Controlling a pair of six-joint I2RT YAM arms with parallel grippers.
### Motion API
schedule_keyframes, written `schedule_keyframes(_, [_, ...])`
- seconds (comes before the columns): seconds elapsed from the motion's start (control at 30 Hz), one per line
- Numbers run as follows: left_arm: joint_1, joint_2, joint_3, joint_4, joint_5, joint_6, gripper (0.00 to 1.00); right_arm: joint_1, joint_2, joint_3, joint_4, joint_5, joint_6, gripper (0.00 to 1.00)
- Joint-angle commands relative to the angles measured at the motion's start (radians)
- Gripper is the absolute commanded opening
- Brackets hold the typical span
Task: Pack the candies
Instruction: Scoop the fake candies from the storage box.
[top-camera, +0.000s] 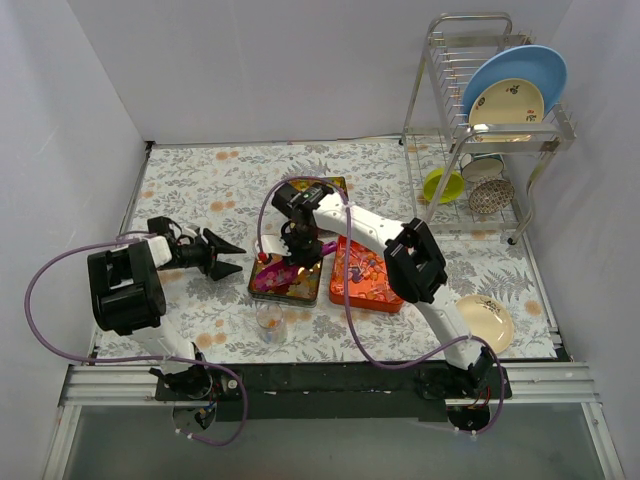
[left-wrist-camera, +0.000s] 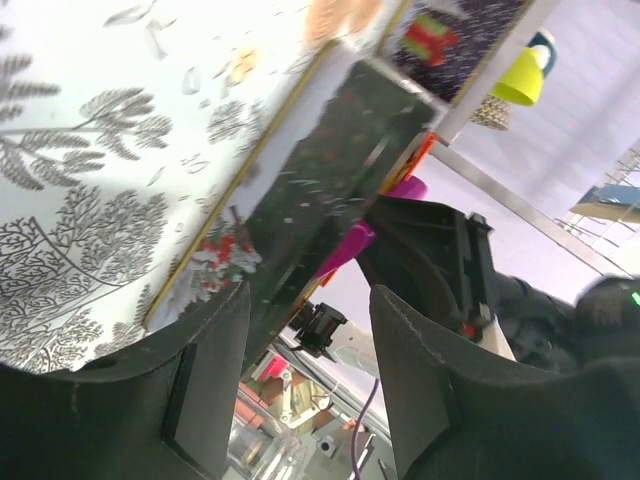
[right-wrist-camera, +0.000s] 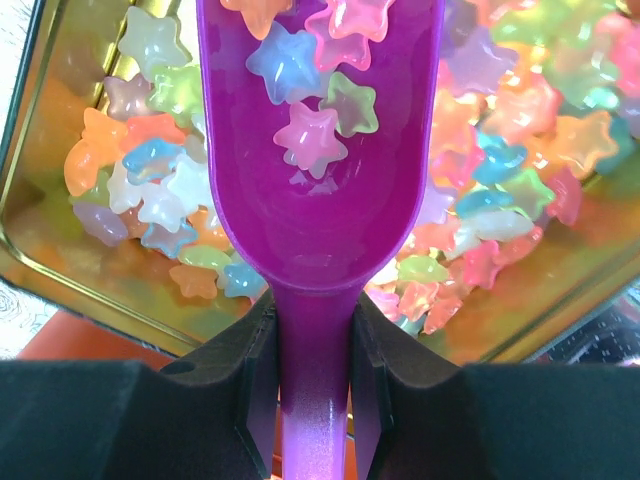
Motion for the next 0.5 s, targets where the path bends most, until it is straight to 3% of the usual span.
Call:
schedule_keyframes(0.0, [0.031, -0.007, 0.085, -0.089, 0.069, 0.096, 0.51, -0.041, -0.051, -0.012, 0.013, -0.145, -0.007, 0.01])
schedule_keyframes(0.2, [0.053, 0.021, 0.152, -0.115, 0.155, 0.168, 0.53, -0.113, -0.096, -0.056, 0.005, -0.269, -0.027, 0.01])
schedule_keyframes(0.47, [0.093, -0.010, 0.151, -0.054, 0.263, 0.147, 0.53, -0.168, -0.232, -0.199, 0.083, -0.366, -0.057, 0.01])
